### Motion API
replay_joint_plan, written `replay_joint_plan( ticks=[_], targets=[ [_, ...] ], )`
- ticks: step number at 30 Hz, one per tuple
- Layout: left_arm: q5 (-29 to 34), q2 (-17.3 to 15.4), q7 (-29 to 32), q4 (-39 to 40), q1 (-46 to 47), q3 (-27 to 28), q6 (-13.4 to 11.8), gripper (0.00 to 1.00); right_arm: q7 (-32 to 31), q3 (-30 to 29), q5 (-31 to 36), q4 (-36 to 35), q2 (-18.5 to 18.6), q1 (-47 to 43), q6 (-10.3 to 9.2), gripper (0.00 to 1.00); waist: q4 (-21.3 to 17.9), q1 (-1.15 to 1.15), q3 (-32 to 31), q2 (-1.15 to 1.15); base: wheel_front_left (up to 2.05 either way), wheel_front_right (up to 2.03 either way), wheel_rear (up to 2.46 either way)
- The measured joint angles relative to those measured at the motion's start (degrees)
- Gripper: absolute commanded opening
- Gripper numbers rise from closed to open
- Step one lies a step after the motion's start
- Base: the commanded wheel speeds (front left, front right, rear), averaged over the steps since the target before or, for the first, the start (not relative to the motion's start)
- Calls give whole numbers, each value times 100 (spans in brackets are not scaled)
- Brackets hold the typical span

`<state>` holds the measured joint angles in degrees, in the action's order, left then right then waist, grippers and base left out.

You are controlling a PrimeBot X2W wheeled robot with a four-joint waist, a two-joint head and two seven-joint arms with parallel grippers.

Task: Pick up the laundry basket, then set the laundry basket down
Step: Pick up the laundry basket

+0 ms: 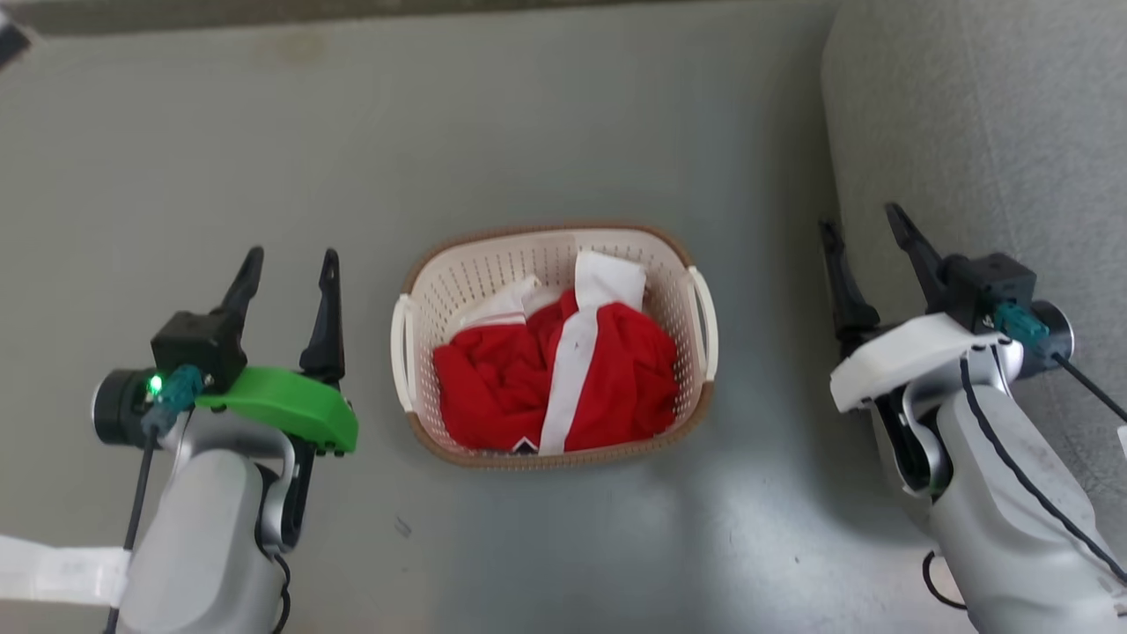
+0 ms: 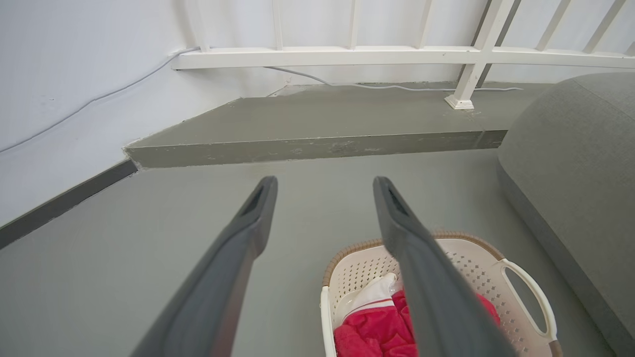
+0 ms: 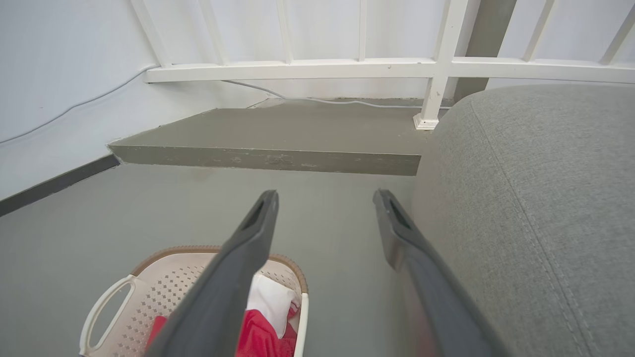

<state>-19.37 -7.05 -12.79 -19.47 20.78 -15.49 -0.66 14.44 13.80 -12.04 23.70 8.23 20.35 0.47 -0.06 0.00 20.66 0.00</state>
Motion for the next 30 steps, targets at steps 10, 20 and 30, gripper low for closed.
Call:
replay_joint_plan(
  ticks=[10,20,30],
  targets=[
    [-9,-12,172,-252,628,-23,170,100,14,65,64,191,-131,672,-4,100,-62,0,906,0,0,0,0],
    [-69,-23,508,-687,1517,-44,383,100,14,170,182,457,-197,1500,-3,100,-117,1,1737,0,0,0,0],
    [-121,-83,836,-1397,2180,-92,546,100,-2,457,298,1020,-290,2190,56,100,-154,1,2551,0,0,0,0]
  ],
)
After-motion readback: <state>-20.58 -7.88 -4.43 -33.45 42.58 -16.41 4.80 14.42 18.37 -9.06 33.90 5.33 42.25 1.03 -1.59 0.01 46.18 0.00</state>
